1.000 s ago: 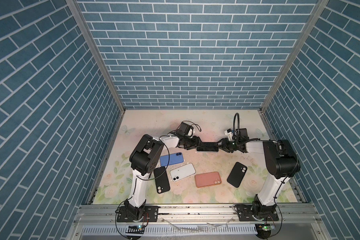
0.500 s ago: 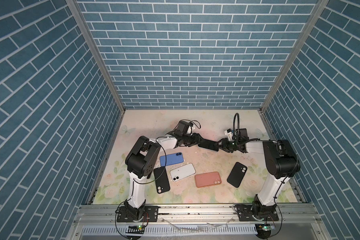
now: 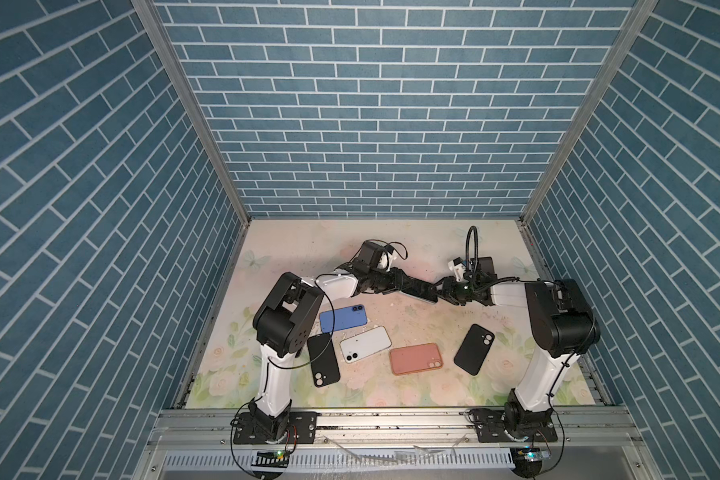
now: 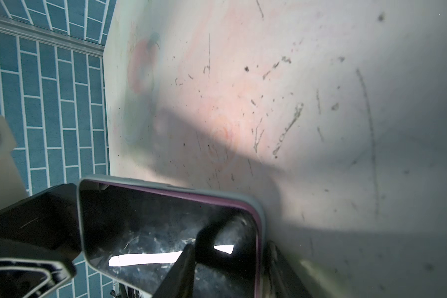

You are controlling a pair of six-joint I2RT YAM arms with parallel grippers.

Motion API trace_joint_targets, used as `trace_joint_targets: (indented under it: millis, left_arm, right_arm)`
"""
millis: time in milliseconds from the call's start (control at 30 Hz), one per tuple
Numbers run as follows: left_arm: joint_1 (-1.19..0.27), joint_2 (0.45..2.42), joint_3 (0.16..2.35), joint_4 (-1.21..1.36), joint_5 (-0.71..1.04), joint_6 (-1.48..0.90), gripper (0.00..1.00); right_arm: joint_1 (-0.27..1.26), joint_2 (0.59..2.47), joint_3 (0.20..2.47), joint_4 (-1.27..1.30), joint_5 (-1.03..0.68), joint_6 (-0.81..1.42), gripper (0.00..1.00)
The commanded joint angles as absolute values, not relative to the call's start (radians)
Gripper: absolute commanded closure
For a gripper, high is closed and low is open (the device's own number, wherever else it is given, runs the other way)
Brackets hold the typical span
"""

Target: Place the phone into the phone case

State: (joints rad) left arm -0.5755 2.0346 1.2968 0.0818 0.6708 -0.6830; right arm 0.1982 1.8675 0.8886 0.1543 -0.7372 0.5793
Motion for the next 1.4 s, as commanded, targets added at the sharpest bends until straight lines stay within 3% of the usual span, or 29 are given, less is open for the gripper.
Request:
trace_joint_targets:
  millis: [0, 300, 800, 1033, 1367]
  left_arm:
    - [-0.580, 2.073, 1.340, 0.057, 0.677, -0.664, 0.56]
    - [-0.578, 2.106, 1.370, 0.064, 0.674, -0.680, 0.65]
    - [-0.579, 2.113, 1.351, 0.112, 0.682, -0.708, 0.90]
    - [-0.572, 2.087, 1.313, 0.143, 0.680, -0.720, 0.99]
    - [-0.531, 2.027, 1.267, 0.269, 0.741, -0.746, 1.00]
  right_arm:
    - [0.218, 1.919, 0.864, 0.074, -0.713, 0.577, 0.55]
    - [0.218, 1.927, 0.861, 0.076, -0.712, 0.574, 0.55]
    - [0.218, 1.912, 0.867, 0.061, -0.712, 0.569, 0.56]
    - [0.196, 1.858, 0.875, 0.057, -0.710, 0.580, 0.51]
    - [0.118, 1.698, 0.882, 0.026, -0.719, 0.591, 0.44]
